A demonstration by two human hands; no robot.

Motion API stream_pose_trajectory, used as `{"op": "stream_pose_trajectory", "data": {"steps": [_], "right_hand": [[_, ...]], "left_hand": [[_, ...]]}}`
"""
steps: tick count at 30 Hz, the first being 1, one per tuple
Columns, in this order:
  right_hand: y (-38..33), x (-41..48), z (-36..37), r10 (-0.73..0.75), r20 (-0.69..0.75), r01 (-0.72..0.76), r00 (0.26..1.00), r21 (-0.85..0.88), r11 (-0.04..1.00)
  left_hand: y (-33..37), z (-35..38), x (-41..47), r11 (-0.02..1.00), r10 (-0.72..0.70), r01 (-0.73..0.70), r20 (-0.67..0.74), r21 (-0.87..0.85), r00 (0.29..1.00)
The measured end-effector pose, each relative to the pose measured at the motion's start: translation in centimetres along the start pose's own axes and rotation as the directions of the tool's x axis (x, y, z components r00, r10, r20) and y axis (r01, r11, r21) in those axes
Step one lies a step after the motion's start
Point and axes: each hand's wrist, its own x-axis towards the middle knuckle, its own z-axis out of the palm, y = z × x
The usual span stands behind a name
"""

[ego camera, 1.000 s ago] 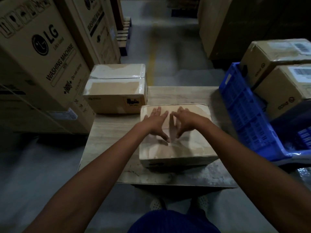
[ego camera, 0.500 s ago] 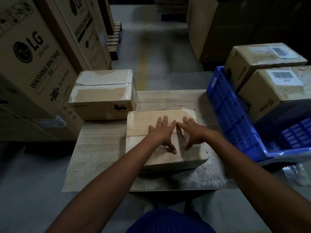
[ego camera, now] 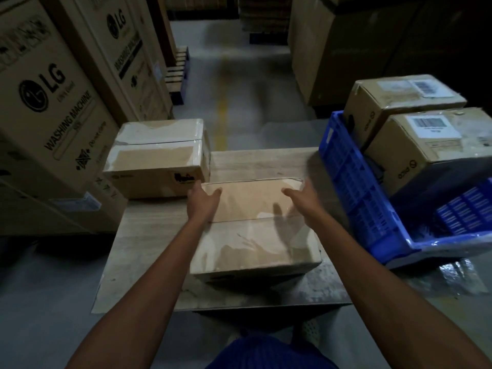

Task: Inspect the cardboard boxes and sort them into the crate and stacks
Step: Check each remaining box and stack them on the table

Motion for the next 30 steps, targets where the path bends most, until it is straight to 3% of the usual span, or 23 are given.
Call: {"op": "stream_pose_trajectory", "data": {"steps": [6,12,22,24,26,28,30], "right_hand": [[-3.0,-1.9,-2.4,-0.065,-0.224,0.037,0.972,-0.126,0.991],[-4.1,-3.9,-3.9,-0.084,-0.395,0.096,0.915,0.010,0.995],[2.7,-6.8,-1.9,0.008,-0.384,0.085,0.923,0.226,0.970],[2.3,-6.9,-2.1,-0.004,-0.374,0.078,0.928,0.183,0.980],[1.3,-7.0,-2.0,-0.092,-0.408,0.100,0.908,-0.002,0.995],[0.0,-7.4,-1.4,-0.293,-0.413,0.216,0.862,-0.223,0.951],[-1.7,-7.8,-0.2,-0.490,-0.270,0.382,0.829,-0.368,0.848]], "left_hand": [[3.1,-1.9,-0.8,0.991,-0.007,-0.018,-0.185,-0.133,0.983],[4.8,-3.3,-2.1,0.959,0.124,-0.190,-0.294,-0.209,0.948],[-2.3,-3.2,-6.4,0.922,0.326,-0.367,-0.266,-0.125,0.907],[-2.2,-3.6,-6.0,0.921,0.363,-0.384,-0.212,-0.065,0.907],[-1.7,-4.4,-5.2,0.886,0.464,-0.459,-0.160,0.070,0.871],[-0.7,-5.3,-4.5,0.808,0.585,-0.563,-0.122,0.170,0.802],[0.2,-6.0,-3.9,0.706,0.694,-0.669,-0.039,0.230,0.719]]}}
